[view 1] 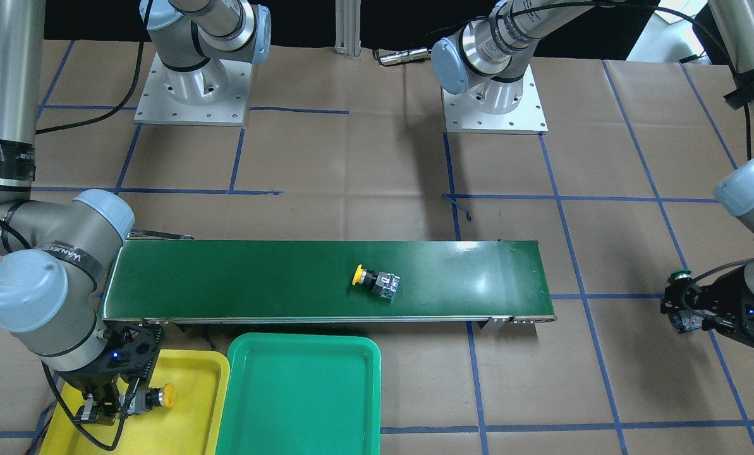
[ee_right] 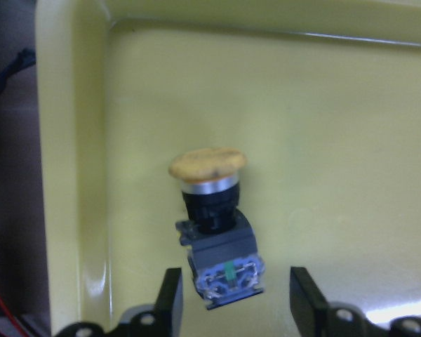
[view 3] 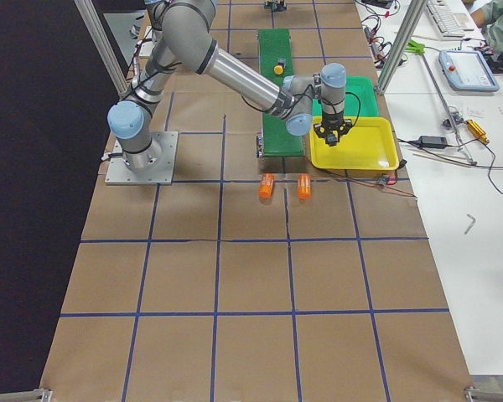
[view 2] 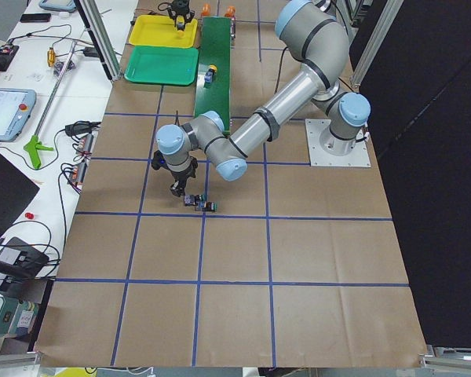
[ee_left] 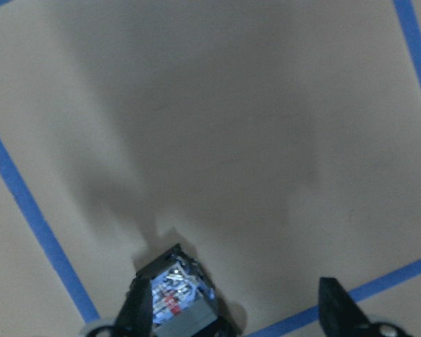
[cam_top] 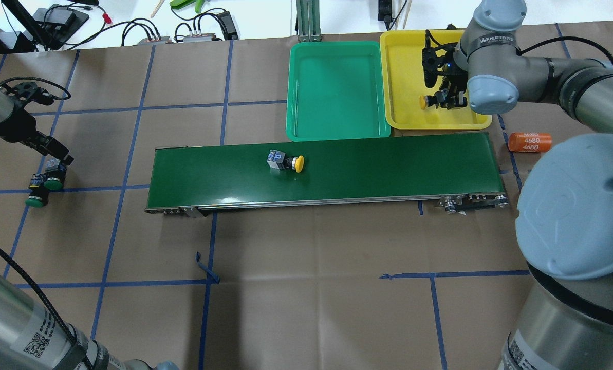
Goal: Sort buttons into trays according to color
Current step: 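Release yellow button in yellow tray with right gripper while left places its button, then grasp the belt's yellow button with right gripper while left grasps another button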
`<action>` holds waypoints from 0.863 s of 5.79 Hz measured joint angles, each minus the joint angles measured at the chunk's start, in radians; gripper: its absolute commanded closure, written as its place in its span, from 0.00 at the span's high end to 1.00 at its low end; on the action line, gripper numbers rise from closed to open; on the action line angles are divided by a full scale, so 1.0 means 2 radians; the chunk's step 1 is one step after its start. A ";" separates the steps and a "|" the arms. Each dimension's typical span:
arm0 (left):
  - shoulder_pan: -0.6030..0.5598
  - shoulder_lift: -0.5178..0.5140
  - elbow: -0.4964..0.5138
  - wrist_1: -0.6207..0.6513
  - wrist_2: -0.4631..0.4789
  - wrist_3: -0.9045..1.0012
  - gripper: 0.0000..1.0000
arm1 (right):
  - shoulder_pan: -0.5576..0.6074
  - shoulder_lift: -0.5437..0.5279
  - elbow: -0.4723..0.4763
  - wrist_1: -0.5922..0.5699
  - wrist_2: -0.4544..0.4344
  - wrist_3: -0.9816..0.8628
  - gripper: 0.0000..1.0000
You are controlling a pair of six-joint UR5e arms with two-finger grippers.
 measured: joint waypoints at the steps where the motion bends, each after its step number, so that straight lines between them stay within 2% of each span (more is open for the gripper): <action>1: 0.002 -0.013 0.000 0.018 0.007 -0.006 0.85 | 0.002 -0.023 -0.004 0.020 0.001 0.003 1.00; 3: 0.009 -0.021 -0.006 0.028 0.011 -0.007 0.85 | 0.026 -0.093 -0.008 0.119 -0.001 0.039 1.00; 4: 0.013 -0.023 -0.011 0.029 0.011 -0.008 0.63 | 0.056 -0.130 -0.006 0.174 -0.002 0.088 1.00; 5: 0.018 -0.024 -0.016 0.029 0.011 -0.007 0.14 | 0.086 -0.152 0.004 0.209 -0.001 0.137 1.00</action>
